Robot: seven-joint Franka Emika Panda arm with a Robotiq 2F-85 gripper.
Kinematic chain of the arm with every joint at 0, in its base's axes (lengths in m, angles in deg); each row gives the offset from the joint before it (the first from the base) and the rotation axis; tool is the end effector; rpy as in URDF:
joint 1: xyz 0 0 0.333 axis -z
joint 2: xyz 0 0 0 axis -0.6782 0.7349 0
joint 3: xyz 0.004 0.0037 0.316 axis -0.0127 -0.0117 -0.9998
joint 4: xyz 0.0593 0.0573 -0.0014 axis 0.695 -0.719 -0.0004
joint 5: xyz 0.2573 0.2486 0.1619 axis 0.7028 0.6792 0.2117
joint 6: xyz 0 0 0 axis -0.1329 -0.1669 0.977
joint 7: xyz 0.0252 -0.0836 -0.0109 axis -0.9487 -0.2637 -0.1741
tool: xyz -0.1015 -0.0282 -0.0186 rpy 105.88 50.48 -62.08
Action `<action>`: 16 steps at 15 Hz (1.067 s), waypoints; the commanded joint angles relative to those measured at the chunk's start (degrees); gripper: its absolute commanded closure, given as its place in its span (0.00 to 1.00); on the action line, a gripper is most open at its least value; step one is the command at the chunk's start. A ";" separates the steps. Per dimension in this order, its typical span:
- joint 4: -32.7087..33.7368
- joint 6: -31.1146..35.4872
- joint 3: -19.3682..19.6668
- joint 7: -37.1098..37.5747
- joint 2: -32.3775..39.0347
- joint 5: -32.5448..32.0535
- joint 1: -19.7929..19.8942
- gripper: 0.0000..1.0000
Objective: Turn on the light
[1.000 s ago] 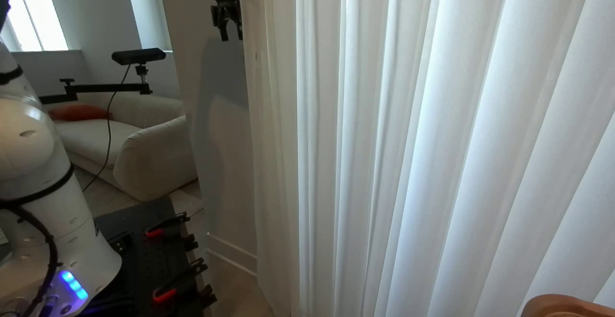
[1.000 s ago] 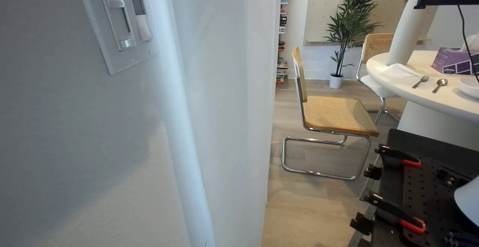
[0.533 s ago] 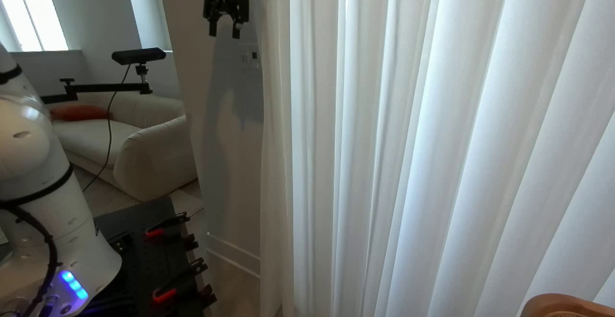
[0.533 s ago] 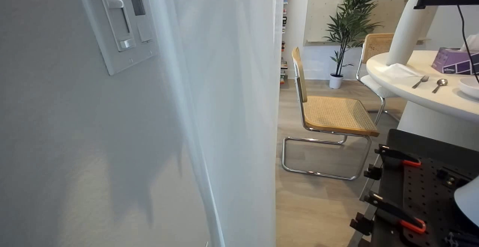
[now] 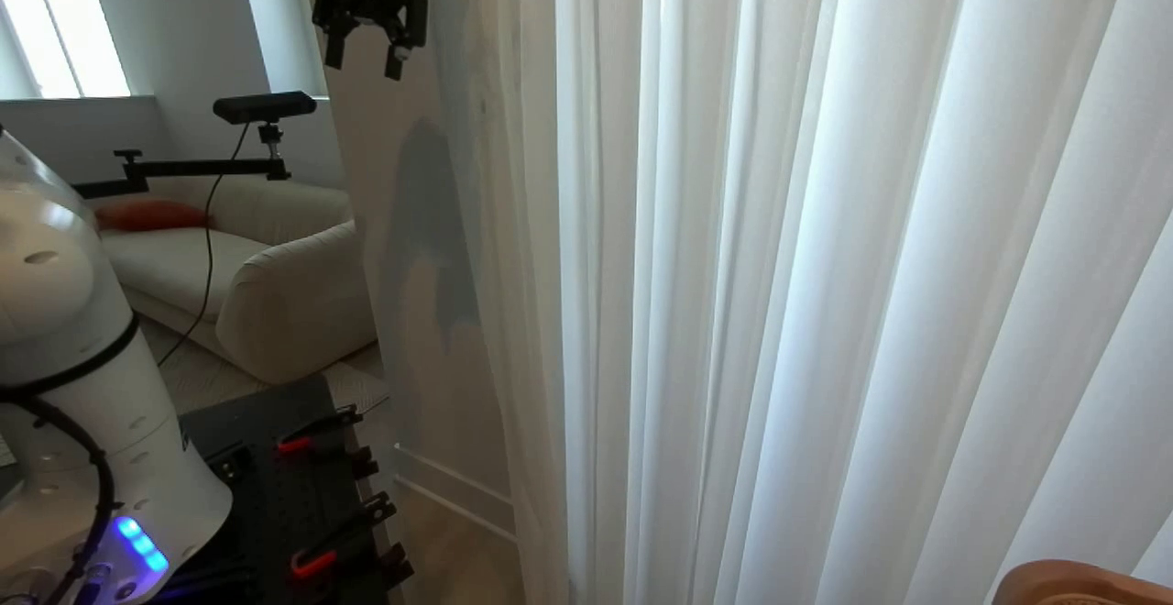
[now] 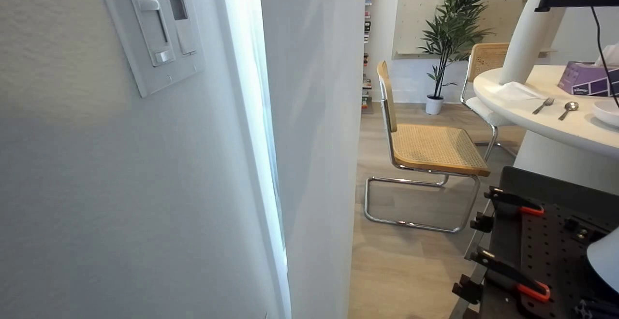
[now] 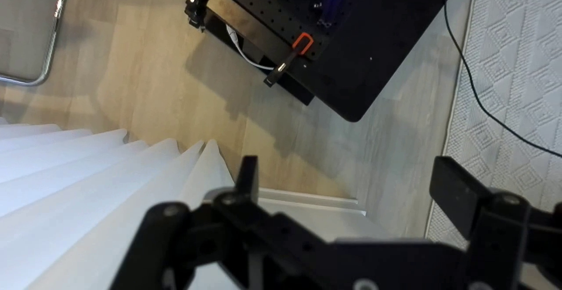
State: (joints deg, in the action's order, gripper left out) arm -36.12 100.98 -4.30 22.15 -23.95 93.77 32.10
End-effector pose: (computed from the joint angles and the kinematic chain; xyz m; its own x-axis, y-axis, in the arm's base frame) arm 0.3690 0.1277 0.6102 0.7447 0.6185 -0.2509 0.5977 -0.7852 -0.1616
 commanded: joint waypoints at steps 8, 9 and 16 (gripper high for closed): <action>-20.33 7.17 3.90 -1.76 -25.82 0.33 -1.04 0.00; -16.09 3.21 4.15 -1.89 -21.73 -0.33 -1.23 0.00; -19.71 5.83 4.22 -1.75 -25.65 -0.40 -1.45 0.00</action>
